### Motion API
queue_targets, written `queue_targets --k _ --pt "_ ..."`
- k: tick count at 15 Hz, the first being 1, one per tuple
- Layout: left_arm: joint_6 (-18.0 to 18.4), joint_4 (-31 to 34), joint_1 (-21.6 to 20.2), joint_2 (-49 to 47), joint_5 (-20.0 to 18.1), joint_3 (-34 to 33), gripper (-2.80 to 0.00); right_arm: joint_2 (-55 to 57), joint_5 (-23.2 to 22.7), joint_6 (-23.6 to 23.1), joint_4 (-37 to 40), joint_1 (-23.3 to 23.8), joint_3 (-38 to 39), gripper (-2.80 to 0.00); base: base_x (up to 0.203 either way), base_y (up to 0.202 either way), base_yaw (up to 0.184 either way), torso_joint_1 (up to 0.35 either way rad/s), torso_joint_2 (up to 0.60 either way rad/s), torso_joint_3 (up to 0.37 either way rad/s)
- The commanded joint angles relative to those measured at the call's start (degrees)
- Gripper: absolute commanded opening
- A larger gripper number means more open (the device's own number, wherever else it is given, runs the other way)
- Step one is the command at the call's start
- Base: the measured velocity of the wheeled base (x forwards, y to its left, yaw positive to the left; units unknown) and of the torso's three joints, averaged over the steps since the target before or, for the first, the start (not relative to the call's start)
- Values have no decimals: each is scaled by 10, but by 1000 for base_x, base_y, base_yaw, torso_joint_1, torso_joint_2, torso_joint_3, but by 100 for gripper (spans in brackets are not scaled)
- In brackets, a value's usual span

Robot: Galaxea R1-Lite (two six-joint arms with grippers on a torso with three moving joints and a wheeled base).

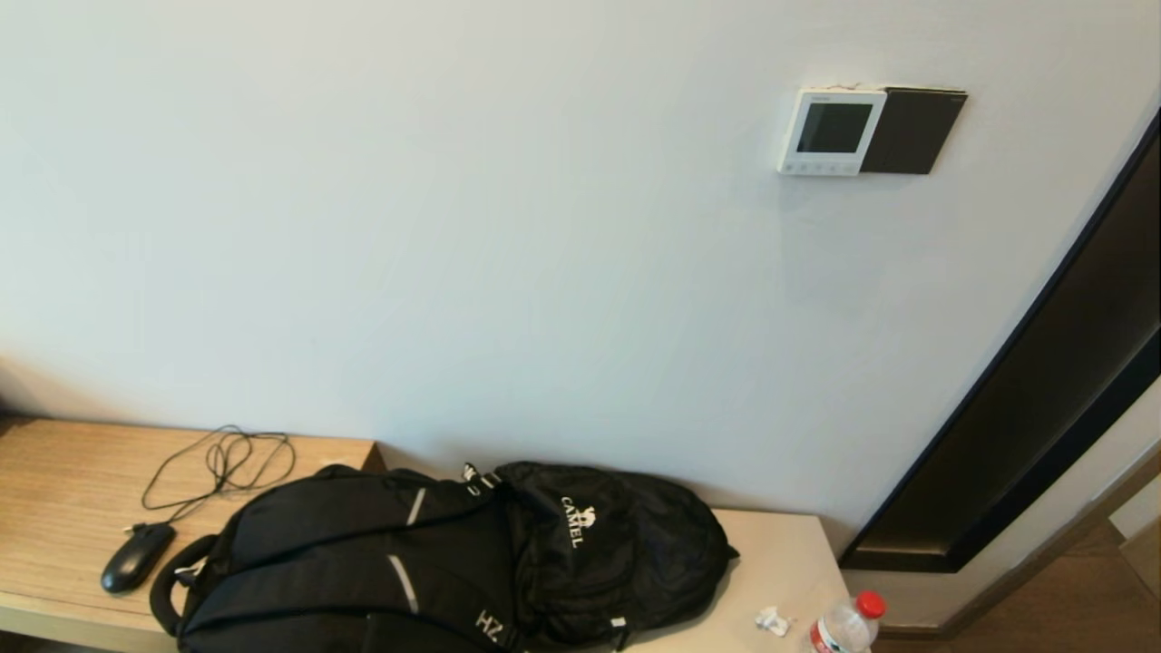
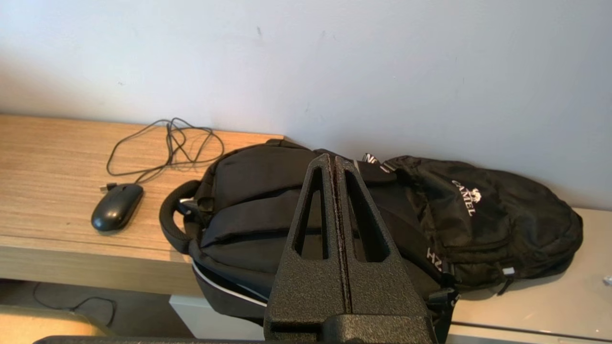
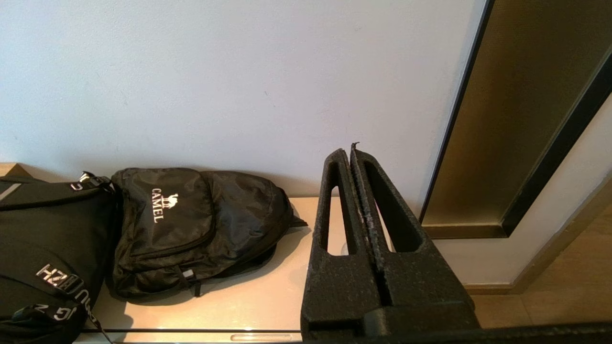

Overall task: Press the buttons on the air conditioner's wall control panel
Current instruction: Turn on the central air conditioner

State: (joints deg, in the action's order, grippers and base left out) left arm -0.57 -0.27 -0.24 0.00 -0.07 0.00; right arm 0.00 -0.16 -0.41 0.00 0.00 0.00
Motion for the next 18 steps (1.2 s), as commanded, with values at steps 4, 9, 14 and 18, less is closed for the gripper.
queue_targets --k 4,9,14,18 --pt "0 -1 0 0 0 0 -280 1 0 0 0 0 0 -280 0 0 0 0 0 0" --pt "-2 0 0 0 0 0 -280 0 0 0 0 0 0 -280 0 0 0 0 0 0" --pt "-1 -1 0 0 0 0 -280 0 -4 -10 1 0 -11 -280 0 0 0 0 0 0" --pt "-1 0 0 0 0 0 -280 93 -25 -12 20 -1 -118 -280 0 0 0 0 0 0"
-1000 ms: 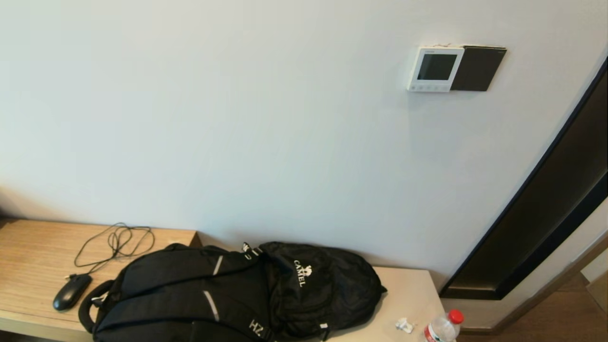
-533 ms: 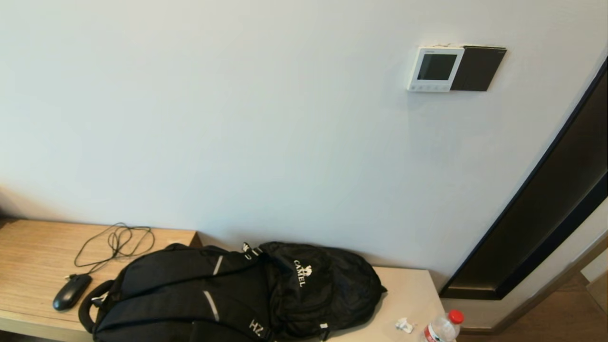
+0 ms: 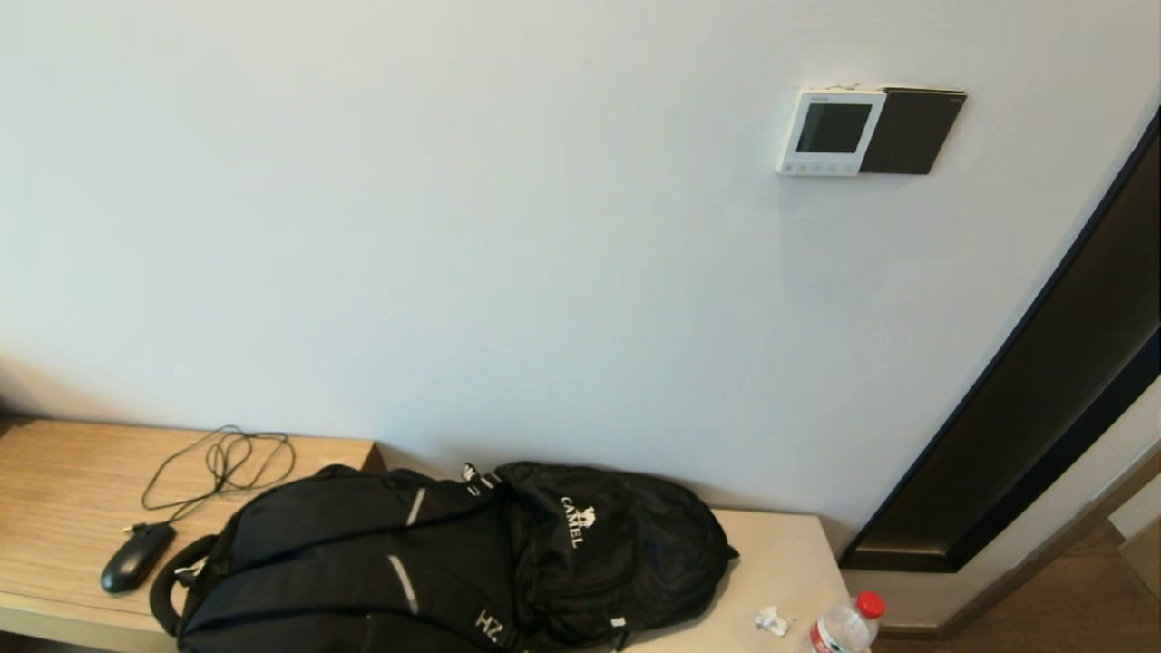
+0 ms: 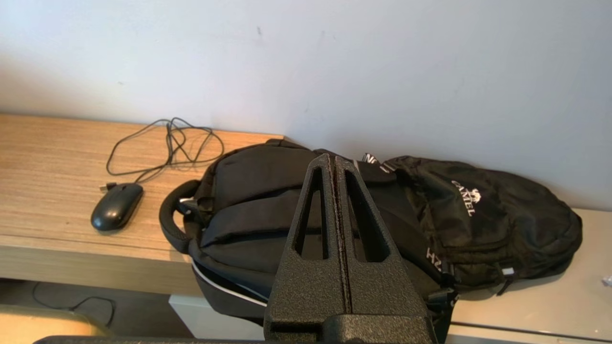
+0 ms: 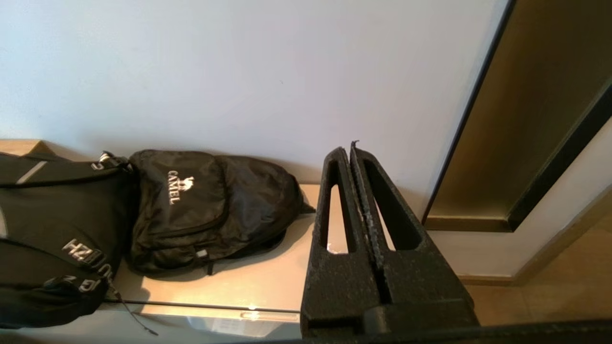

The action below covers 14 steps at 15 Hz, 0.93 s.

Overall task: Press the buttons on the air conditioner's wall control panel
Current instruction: Turn on the central air conditioner

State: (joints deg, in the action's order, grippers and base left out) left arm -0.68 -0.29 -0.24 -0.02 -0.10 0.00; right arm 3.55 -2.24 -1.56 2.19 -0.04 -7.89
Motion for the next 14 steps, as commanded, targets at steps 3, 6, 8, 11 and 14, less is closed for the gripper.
queue_targets --k 3,6,8,11,14 --pt "0 0 0 0 0 0 -280 201 -19 0 -2 -3 -124 -280 0 0 0 0 0 0" --pt "0 -1 0 0 0 0 -280 369 -23 5 -51 -6 -208 -280 0 0 0 0 0 0" --pt "0 0 0 0 0 0 -280 490 -23 10 -108 -8 -270 -280 0 0 0 0 0 0" --pt "0 0 0 0 0 0 -280 659 -22 13 -162 -11 -393 -280 0 0 0 0 0 0" --pt "0 0 0 0 0 0 -280 788 -13 14 -186 -44 -522 -280 0 0 0 0 0 0"
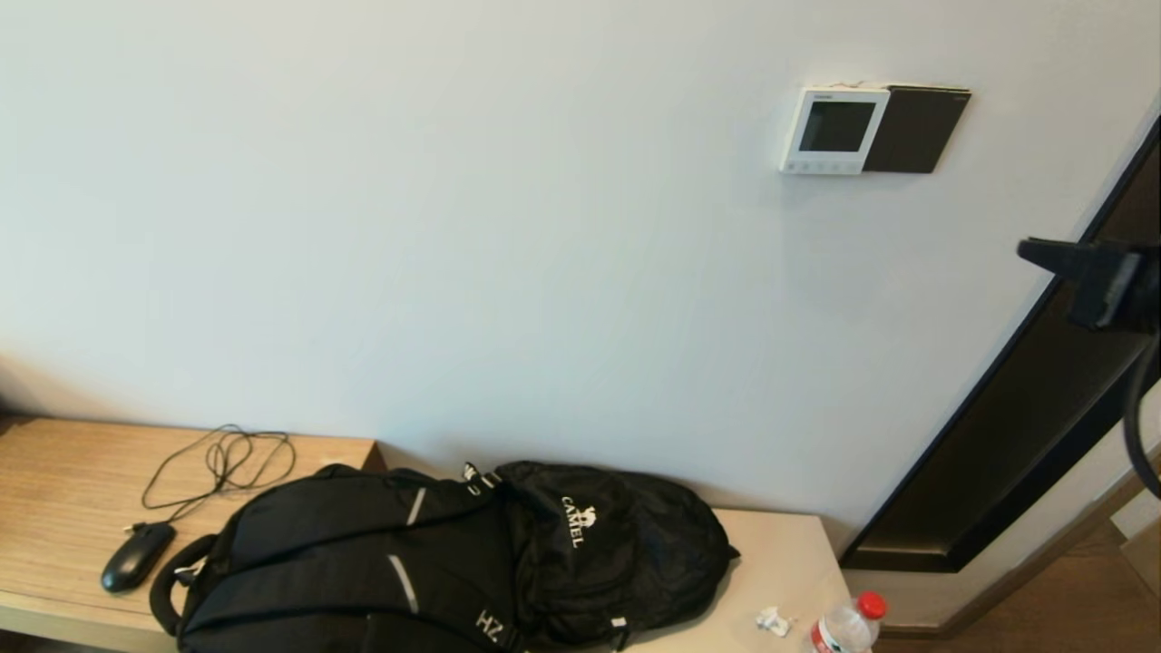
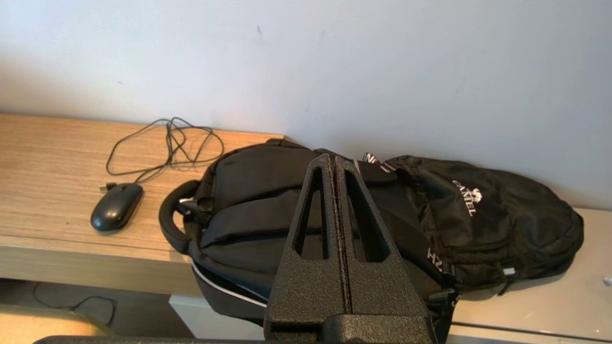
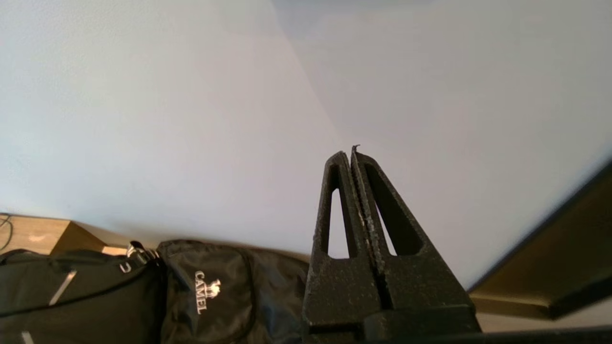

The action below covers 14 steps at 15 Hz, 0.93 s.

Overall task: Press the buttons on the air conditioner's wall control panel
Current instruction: Turn on the central air conditioner

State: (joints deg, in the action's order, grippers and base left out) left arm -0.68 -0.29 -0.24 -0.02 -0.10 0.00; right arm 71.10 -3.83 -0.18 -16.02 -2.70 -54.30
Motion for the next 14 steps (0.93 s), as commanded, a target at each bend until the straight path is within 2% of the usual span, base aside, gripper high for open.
queue_targets --k 1,6,8,12,14 --pt "0 -1 0 0 0 0 -280 148 14 0 -7 -33 -91 -280 0 0 0 0 0 0" --pt "0 -1 0 0 0 0 -280 289 55 -5 -5 -60 -263 -280 0 0 0 0 0 0" --pt "0 0 0 1 0 0 -280 298 76 -8 -2 -60 -291 -280 0 0 0 0 0 0" --pt "0 -1 0 0 0 0 -280 322 150 -26 -9 -52 -325 -280 0 0 0 0 0 0" --pt "0 -1 0 0 0 0 -280 336 162 -26 -9 -51 -344 -280 0 0 0 0 0 0"
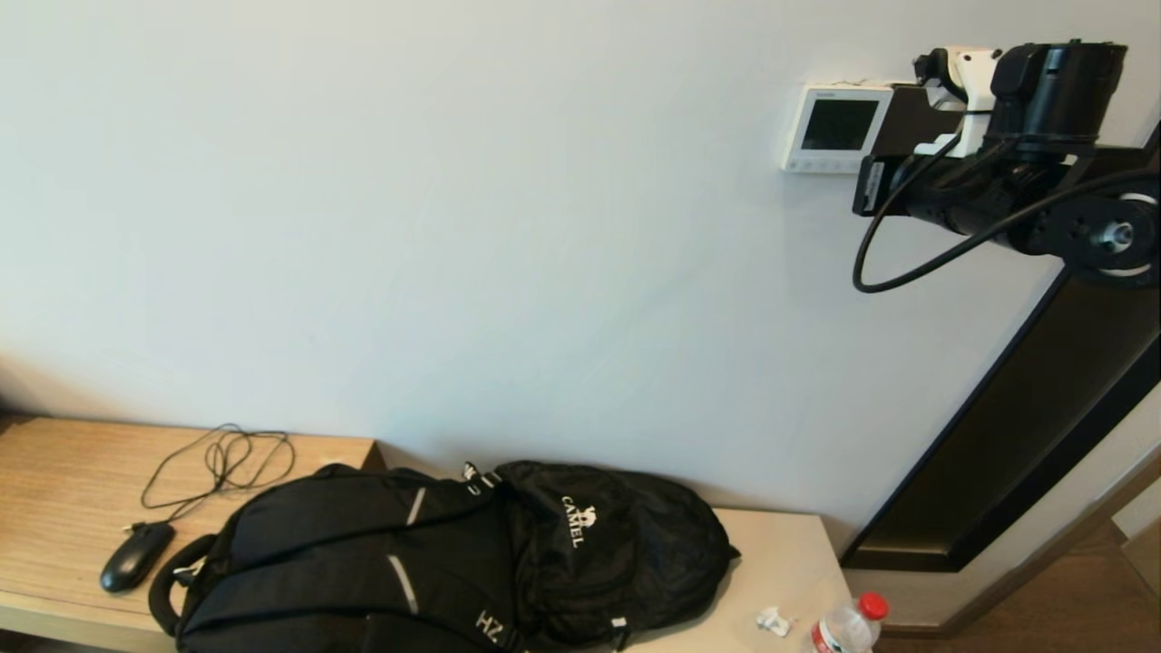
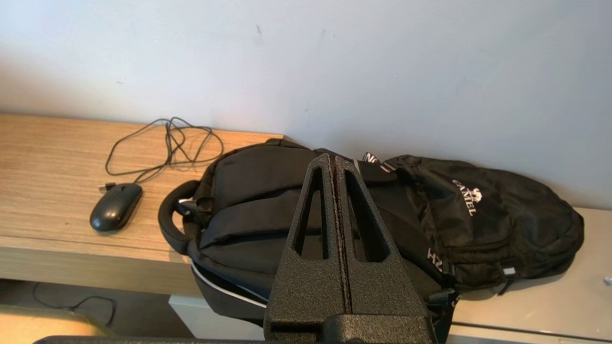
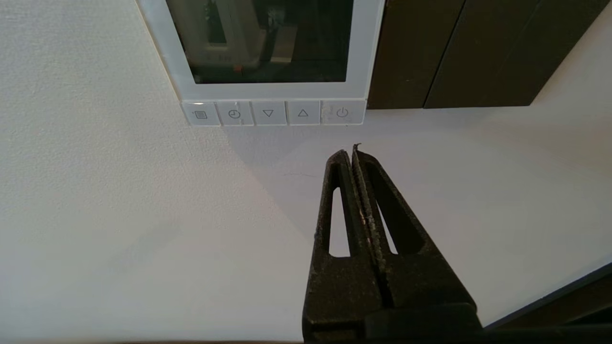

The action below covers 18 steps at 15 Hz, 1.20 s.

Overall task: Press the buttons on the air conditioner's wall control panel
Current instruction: Turn on the central air conditioner

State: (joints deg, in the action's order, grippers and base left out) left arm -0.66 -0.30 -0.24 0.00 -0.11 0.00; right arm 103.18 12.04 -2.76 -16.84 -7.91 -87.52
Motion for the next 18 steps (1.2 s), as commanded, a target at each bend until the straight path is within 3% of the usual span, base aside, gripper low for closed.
queue_targets --k 1,18 --pt "0 0 0 0 0 0 -280 22 4 -1 -1 6 -15 -280 0 0 0 0 0 0" --pt "0 0 0 0 0 0 -280 71 9 -1 5 7 -84 -280 0 0 0 0 0 0"
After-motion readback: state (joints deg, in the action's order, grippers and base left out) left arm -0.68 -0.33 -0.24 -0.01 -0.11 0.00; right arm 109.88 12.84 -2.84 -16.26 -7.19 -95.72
